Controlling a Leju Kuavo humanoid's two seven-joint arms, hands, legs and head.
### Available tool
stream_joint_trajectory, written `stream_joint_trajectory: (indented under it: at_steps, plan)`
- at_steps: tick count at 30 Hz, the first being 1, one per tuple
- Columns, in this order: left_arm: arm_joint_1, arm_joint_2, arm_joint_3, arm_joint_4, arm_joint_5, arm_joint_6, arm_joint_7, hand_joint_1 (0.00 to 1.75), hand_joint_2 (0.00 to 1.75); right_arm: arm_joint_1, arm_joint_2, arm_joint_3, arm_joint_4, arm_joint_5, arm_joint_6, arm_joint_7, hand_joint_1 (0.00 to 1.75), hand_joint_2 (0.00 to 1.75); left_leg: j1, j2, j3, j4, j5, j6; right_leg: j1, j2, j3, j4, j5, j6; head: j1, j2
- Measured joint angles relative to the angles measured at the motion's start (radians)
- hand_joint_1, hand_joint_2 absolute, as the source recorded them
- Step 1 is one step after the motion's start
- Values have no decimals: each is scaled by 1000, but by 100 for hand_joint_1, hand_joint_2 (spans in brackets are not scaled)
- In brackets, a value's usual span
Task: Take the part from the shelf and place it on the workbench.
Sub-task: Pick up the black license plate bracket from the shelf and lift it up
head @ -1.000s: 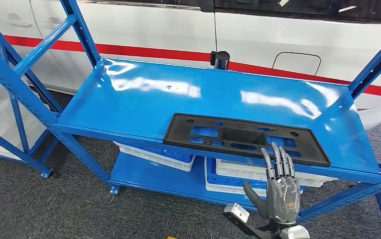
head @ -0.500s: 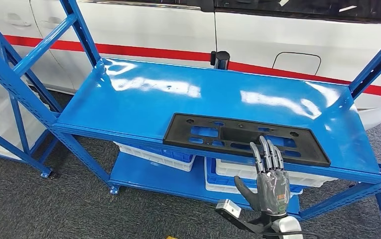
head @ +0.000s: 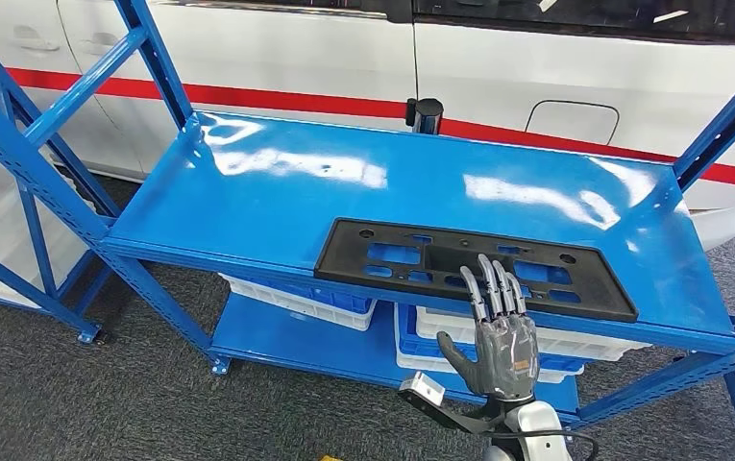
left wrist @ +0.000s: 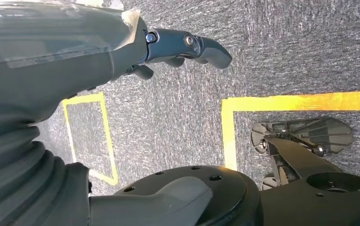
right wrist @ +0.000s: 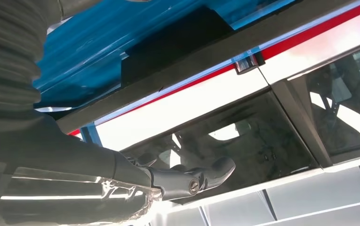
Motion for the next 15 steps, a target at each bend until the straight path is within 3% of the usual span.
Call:
stream_joint_trajectory:
  at_steps: [15]
  plan:
    - [-4,13,-26,0,-33,-25,1,0,175,-35,30,-39,39,115,2,101,0,175,0,0,0,0,0,0,0,0,0,0,0,0,0,0]
